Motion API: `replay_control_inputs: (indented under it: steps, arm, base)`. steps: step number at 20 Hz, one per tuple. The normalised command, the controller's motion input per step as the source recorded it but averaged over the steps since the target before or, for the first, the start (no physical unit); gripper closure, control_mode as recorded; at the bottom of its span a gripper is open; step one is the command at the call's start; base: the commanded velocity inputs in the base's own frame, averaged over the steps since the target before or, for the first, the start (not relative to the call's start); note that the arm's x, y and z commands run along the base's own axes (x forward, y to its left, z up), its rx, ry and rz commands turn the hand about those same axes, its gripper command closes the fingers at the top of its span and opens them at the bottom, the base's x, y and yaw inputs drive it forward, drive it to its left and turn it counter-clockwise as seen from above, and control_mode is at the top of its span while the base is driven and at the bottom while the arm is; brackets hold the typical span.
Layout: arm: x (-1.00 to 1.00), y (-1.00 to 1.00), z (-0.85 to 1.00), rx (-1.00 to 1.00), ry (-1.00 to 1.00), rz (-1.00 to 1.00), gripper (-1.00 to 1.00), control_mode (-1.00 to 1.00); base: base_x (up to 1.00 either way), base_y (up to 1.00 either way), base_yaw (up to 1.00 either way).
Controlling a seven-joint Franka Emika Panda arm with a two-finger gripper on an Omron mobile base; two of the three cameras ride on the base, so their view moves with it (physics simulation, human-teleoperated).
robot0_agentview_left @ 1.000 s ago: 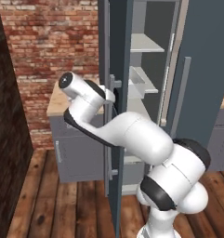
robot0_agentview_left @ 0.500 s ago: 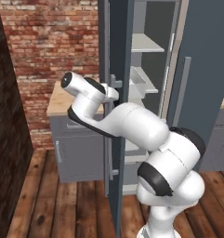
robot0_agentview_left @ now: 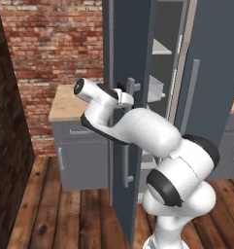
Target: Take the garlic and eggplant from the highest rack and move them to the second highest rack where the lemon wedge and potato are located, to maximize freezer space. Close the freezer door after rearranging.
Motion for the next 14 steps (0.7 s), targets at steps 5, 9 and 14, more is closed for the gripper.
replay_control_inputs:
  steps: [5,9,14]
  arm:
    - [0.01,-1.0,0.04,0.0,-0.02,0.0,1.0,-1.0]
    - [0.11,-0.99,0.24,0.06,0.0,0.0,1.0,-1.0]
    - [0.46,-0.85,0.14,0.11,-0.05,0.09,1.0,-1.0]
  base:
    - [0.0,0.0,0.0]
    - [0.0,0.0,0.0]
    - [0.0,0.0,0.0]
